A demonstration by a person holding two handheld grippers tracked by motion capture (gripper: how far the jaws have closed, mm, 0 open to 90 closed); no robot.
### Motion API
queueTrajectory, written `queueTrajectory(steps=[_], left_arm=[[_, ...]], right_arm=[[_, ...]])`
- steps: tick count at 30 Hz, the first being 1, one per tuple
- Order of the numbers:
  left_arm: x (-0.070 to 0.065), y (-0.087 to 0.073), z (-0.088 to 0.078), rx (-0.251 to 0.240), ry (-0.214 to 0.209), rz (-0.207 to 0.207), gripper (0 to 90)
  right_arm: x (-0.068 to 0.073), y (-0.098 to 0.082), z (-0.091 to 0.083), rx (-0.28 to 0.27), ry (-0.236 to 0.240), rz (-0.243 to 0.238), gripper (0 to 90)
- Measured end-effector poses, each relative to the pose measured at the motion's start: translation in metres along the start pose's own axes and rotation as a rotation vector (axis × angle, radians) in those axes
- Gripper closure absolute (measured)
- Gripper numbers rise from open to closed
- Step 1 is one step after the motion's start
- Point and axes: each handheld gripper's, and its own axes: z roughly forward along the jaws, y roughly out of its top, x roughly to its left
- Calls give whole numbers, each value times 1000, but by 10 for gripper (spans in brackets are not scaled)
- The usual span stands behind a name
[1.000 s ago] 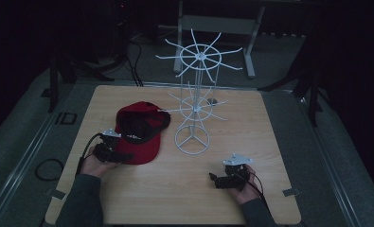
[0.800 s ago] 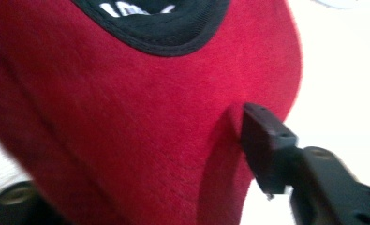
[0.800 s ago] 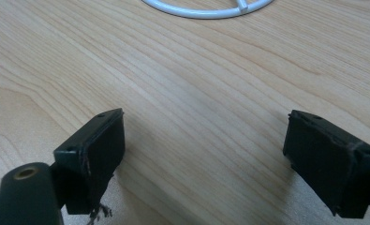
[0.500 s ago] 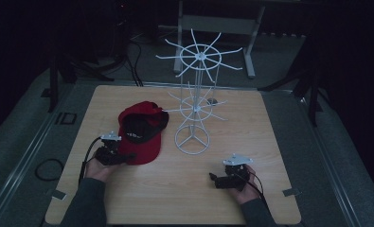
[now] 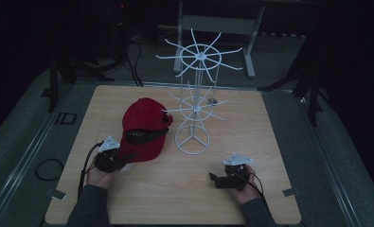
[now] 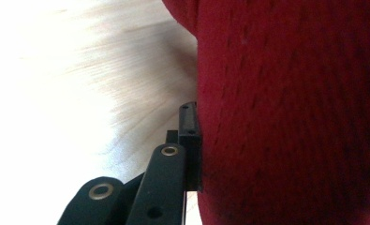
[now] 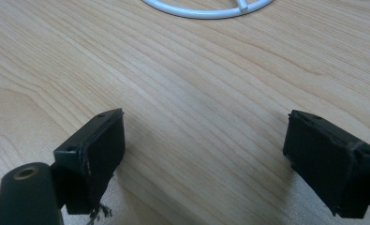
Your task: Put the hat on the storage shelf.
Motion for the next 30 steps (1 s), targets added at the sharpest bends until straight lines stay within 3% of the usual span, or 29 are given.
queueTrajectory(steps=[16, 30], left_arm=[[8, 7, -14, -132, 23, -56, 846], [14, 9, -30, -193, 50, -92, 846]], right_arm=[[0, 0, 0, 0, 0, 0, 128], [0, 0, 0, 0, 0, 0, 128]])
